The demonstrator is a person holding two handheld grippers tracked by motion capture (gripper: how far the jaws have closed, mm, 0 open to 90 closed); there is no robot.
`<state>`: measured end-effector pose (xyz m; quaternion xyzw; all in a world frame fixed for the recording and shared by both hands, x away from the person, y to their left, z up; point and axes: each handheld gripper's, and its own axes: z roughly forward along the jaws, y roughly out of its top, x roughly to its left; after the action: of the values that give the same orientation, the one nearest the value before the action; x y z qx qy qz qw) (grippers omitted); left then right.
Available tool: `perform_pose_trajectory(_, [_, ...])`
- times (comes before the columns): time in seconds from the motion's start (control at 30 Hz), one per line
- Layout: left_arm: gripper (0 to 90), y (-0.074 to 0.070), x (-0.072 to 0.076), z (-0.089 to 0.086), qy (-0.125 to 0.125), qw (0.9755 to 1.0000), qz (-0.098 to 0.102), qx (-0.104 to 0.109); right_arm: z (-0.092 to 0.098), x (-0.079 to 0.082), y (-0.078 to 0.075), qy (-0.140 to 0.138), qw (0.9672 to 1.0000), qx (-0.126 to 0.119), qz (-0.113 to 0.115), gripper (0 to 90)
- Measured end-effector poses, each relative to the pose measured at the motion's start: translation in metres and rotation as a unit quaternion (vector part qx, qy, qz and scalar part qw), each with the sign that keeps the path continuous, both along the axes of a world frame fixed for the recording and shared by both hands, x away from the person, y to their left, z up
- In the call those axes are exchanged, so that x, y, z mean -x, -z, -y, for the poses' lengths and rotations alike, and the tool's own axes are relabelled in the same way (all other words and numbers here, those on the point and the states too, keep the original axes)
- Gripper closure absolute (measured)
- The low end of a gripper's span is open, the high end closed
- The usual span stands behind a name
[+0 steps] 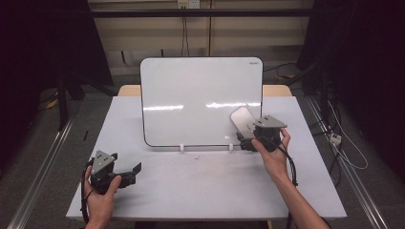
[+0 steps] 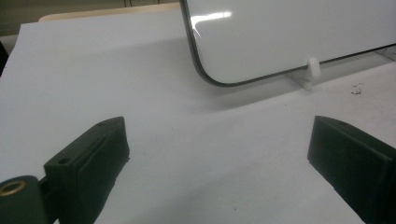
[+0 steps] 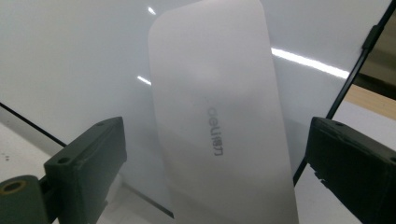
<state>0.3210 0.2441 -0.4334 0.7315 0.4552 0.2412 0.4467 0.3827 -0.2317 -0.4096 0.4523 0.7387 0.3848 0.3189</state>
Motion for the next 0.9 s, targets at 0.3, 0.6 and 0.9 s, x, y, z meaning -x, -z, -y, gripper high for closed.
perform_pose_trajectory(0.3, [5.2, 0.002, -0.003, -0.004, -0.008, 0.9999, -0.011, 0.006, 0.008, 0.006, -0.001, -0.002, 0.9995, -0.025, -0.017, 5.6])
perform_pose_trajectory(0.6, [5.8, 0.002, -0.005, -0.004, -0.007, 0.9999, -0.014, 0.006, 0.018, 0.023, -0.002, 0.007, 0.9995, -0.031, -0.007, 5.9])
perform_pose_trajectory(0.9, [5.9, 0.000, -0.008, 0.000, -0.001, 1.0000, -0.005, 0.006, 0.027, 0.045, 0.004, 0.024, 0.9987, -0.045, 0.005, 6.2])
